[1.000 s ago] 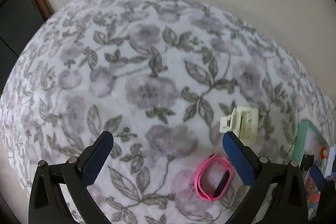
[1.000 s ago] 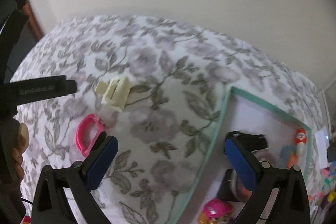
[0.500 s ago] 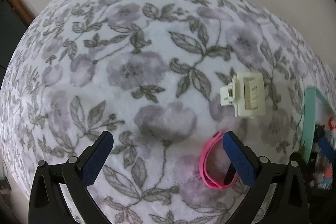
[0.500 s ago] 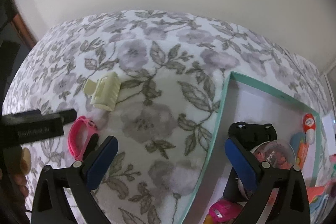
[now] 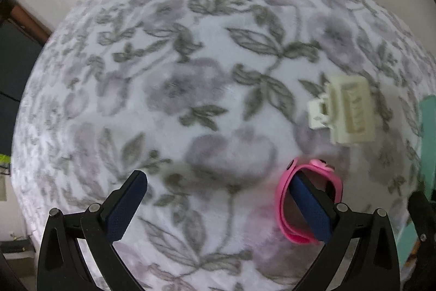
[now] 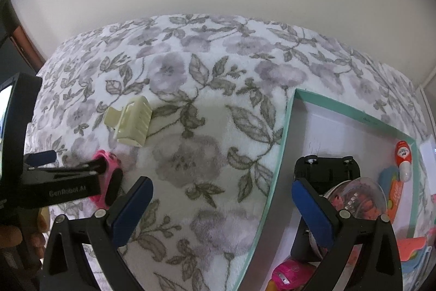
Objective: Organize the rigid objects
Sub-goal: 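Grasp the pink watch band with the left tool while the right tool grasps the cream hair clip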
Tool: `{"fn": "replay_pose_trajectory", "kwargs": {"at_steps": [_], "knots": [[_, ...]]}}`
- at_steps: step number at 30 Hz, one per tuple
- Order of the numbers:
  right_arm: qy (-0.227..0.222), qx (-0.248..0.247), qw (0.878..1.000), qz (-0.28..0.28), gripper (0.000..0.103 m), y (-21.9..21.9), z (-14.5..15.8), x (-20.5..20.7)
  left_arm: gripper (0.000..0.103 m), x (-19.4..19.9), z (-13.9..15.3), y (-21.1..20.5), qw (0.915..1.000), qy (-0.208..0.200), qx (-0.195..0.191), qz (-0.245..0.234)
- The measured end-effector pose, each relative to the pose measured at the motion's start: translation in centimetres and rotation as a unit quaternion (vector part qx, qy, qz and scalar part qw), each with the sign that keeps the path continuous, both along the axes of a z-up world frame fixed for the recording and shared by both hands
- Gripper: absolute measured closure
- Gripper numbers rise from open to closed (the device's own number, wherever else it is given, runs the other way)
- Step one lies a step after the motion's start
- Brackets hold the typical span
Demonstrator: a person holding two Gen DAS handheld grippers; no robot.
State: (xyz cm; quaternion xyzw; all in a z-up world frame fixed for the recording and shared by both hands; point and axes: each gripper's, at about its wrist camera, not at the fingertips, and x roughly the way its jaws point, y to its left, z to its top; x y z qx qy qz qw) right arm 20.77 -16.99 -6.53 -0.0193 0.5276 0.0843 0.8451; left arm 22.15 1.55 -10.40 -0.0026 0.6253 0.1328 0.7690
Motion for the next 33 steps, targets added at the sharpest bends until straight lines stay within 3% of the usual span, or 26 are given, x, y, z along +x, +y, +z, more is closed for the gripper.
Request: {"fn": "replay_pose_trajectory", "kwargs": {"at_steps": [5,15,17,19,25,33], "knots": [[-0.007,0.003,1.000,0.003,0.000,0.4,-0.1,-0.1,0.000,0.2,0.4,1.7,0.9982,-0.009,0.049,0.033],[-0.051,0.028,0.998,0.028,0.000,2.4,0.5,-0.4,0.005,0.1,0.2,4.9,0.9956,-0.022,0.019,0.089],[-0.057,0.039,0.997,0.034,0.002,3.0,0.4,-0.2,0.018,0.1,0.2,5.0,0.9954,-0.024,-0.002,0.093],[-0.055,0.045,0.997,0.042,0.004,3.7,0.2,0.1,0.024,-0.1,0.2,5.6,0.9942,-0.028,-0.033,0.099],[-0.051,0.069,0.995,0.052,0.013,5.6,0.2,1.7,0.046,0.4,-0.3,6.8,0.9931,-0.035,-0.067,0.090],[-0.048,0.029,0.995,0.084,0.026,9.3,-1.5,2.9,0.066,0.6,0.3,7.0,0.9914,-0.043,-0.082,0.092]]}}
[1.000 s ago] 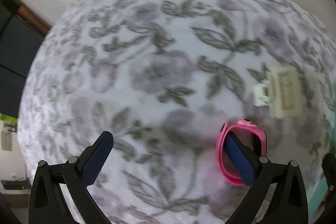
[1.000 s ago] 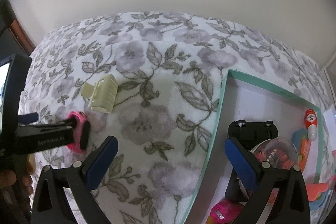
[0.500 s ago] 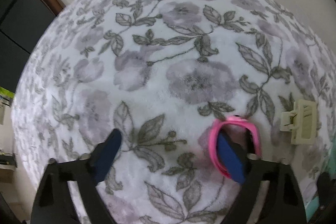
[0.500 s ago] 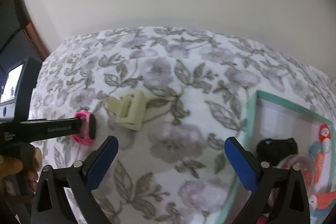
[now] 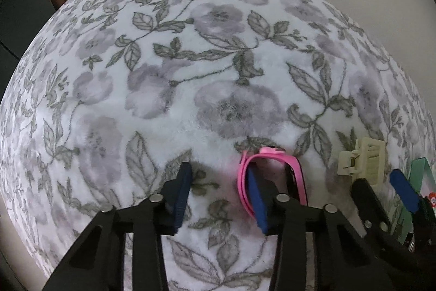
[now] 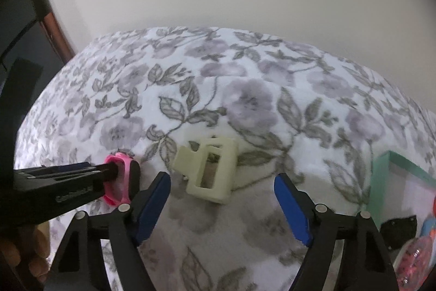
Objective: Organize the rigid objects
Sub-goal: 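Grasp the pink watch band with the left tool while the right tool grasps the cream hair clip, then carry the pink watch band and cream hair clip over the white tray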
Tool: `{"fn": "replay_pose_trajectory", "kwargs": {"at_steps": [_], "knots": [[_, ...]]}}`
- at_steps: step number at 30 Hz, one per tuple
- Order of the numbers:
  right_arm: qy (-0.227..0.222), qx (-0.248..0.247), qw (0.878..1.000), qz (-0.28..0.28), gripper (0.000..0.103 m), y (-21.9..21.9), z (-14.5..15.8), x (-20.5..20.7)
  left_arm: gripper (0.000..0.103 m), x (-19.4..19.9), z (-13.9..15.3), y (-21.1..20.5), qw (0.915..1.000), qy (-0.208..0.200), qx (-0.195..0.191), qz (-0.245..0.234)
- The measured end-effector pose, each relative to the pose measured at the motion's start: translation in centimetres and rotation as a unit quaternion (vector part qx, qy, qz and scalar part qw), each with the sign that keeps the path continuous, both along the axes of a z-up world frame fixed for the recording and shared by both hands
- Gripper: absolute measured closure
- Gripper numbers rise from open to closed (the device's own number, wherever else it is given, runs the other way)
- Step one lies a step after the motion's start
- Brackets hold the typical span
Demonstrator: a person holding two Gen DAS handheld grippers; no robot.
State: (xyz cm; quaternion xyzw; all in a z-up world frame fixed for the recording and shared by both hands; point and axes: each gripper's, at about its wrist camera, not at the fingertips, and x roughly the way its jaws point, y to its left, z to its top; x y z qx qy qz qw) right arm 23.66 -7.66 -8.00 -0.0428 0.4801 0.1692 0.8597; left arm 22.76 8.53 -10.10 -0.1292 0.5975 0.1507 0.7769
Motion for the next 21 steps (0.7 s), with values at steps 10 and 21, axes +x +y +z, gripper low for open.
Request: {"fn": "replay_pose_trajectory", "kwargs": {"at_steps": [10,21], "knots": [[-0.003,-0.035,0.999,0.009,0.051,2.7,-1.3,0.8,0.071,-0.5,-0.1,1.4,1.0000,-0.005,0.002,0.005],[0.006,-0.017,1.000,-0.006,0.052,1.1,-0.4,0.3,0.097,-0.3,0.1,0.7,0.9997,-0.018,-0.016,0.002]]}}
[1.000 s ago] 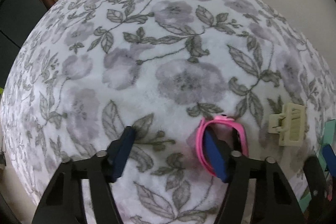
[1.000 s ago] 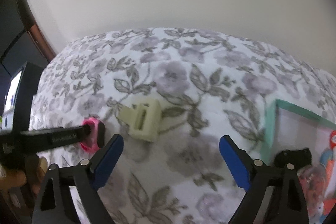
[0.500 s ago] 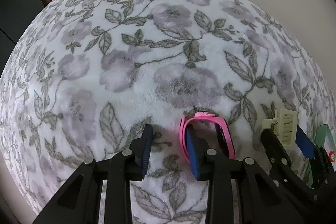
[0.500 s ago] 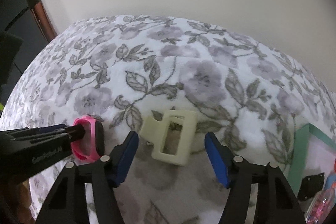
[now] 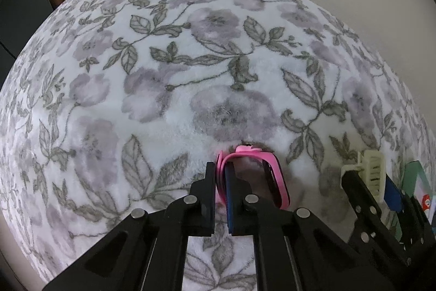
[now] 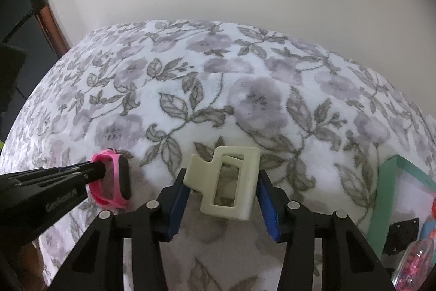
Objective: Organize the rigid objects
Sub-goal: 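Carry the pink watch band and cream hair clip over the white tray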
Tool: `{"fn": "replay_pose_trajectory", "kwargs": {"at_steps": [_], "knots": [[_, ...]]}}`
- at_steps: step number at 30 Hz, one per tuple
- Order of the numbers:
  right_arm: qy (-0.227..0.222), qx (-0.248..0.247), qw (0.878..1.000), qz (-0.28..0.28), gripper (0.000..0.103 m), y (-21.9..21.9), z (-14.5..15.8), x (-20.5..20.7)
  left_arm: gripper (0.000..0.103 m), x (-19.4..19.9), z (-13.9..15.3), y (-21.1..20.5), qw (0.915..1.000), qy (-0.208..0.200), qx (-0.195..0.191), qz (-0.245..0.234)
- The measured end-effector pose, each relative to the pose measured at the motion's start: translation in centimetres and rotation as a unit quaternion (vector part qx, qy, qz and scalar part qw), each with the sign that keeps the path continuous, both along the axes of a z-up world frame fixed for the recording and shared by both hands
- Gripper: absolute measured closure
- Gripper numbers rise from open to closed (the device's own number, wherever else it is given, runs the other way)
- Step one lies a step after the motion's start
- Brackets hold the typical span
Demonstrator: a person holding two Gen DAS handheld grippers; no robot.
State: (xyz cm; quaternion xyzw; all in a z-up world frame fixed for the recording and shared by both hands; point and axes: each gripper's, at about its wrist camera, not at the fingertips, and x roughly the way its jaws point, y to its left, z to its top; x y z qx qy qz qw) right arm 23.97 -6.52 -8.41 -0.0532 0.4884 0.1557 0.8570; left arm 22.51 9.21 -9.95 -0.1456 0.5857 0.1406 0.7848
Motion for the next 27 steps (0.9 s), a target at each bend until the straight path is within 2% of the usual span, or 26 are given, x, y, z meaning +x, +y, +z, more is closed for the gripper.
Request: {"fn": "replay_pose_trajectory", "kwargs": {"at_steps": [6,12,22,27], "knots": [[-0.007,0.004,1.000,-0.009,0.052,-1.4,1.8,-1.2,0.097,-0.8,1.3,-0.1,1.0000,-0.005,0.000,-0.003],[-0.019,0.016,1.000,-0.020,0.052,-3.3,4.6,-3.0,0.097,-1.8,4.1,-1.2,0.9996,-0.023,0.003,-0.013],[-0.041,0.038,0.997,-0.058,0.052,-7.9,9.9,-6.9,0.097,-4.5,11.1,-4.5,0.9971,-0.071,-0.001,-0.028],[-0.057,0.050,0.994,-0.084,0.052,-10.8,12.7,-9.6,0.097,-6.5,14.4,-7.6,0.9929,-0.100,0.001,-0.064]]}}
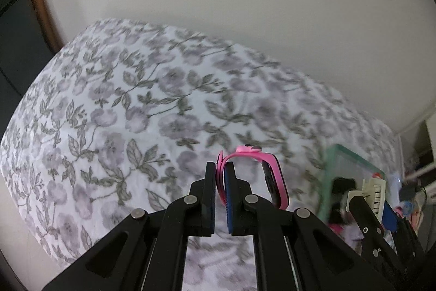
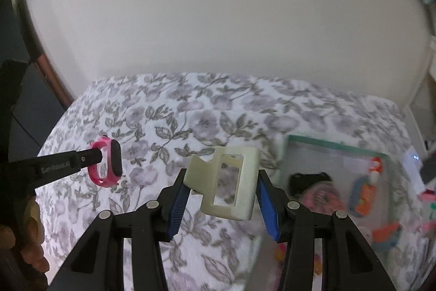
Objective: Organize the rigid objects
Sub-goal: 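Carry the pink watch band and cream hair clip over the white tray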
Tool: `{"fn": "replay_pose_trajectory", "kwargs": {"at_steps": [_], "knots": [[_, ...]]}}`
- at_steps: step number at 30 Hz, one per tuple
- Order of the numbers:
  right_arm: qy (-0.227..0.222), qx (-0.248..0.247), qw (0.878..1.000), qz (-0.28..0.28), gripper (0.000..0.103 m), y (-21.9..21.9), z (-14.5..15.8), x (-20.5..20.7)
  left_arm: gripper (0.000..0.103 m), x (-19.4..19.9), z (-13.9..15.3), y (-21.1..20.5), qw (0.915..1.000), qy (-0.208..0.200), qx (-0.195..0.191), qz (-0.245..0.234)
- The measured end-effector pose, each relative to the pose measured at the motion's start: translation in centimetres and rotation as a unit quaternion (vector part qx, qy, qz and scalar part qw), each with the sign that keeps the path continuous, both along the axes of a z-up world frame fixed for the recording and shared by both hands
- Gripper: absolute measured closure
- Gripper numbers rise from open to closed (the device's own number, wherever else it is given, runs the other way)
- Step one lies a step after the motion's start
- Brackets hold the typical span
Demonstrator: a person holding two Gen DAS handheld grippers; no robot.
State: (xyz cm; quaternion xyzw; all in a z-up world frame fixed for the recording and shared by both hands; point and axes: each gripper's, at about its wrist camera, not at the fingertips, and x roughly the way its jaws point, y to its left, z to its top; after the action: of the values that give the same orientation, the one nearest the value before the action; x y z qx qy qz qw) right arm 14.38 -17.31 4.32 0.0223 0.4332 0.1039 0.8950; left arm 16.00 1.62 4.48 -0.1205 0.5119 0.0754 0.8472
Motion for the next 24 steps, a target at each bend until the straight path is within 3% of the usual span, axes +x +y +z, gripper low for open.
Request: {"fn": "replay_pose_trajectory", "kwargs": {"at_steps": [9,12,15,24], "knots": [[-0.015,0.012,0.998,-0.066,0.052,-6.2,3.3,-5.0,0.097,-4.7,3.2,-6.5,0.9957,-0.037,-0.016,-0.084],[-0.019,-0.003,0.997,-0.081,0.052,-7.7,3.9,-6.6,0.097,-5.8,2.8,-9.1,0.9927,-0.035,-0.003,-0.115],[-0.011,-0.009,0.995,-0.098,0.052,-9.4,3.9,-7.8,0.097,-6.4,2.2,-11.1,0.9893,-0.025,-0.017,-0.143],[0.046,-0.028,0.988,-0.148,0.052,-13.7,1.7,-9.7,0.097,-7.5,-0.6,-16.8,0.9785,0.014,0.001,-0.206]]}}
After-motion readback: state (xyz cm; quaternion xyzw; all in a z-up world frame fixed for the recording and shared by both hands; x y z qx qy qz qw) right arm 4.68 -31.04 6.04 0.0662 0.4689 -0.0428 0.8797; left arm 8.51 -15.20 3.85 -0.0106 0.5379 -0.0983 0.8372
